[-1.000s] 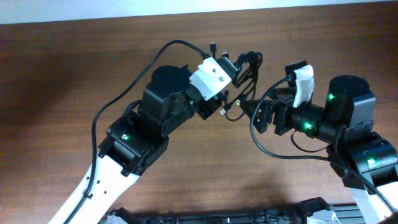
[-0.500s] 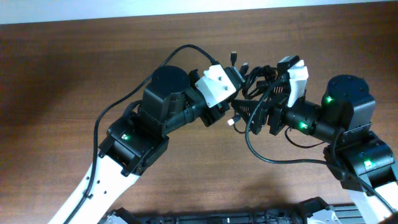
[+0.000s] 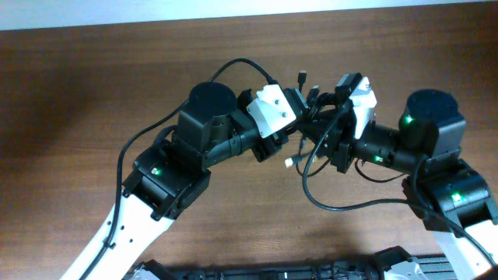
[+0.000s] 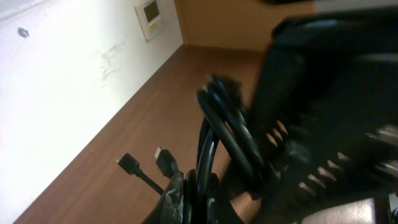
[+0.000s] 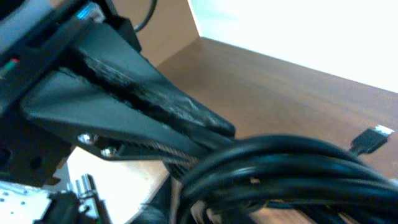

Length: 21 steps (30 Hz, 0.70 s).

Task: Untangle cables

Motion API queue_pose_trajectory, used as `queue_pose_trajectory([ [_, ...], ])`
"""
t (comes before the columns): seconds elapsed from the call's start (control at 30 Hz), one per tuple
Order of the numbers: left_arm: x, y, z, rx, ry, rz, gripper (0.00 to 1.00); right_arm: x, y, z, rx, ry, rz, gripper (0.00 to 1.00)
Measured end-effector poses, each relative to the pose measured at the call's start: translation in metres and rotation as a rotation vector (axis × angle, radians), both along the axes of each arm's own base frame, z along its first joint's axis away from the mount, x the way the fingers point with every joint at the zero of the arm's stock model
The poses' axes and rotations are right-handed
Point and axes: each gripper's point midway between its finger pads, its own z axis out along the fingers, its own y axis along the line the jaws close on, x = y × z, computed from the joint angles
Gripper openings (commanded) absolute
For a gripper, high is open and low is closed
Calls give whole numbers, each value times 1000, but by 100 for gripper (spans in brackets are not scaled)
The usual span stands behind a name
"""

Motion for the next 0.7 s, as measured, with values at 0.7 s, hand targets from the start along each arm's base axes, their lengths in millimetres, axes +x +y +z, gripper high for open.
queue_pose_trajectory([
  [0.7,41,60,-17,20,138,472,0,-24,26,32,101,-161,280,4],
])
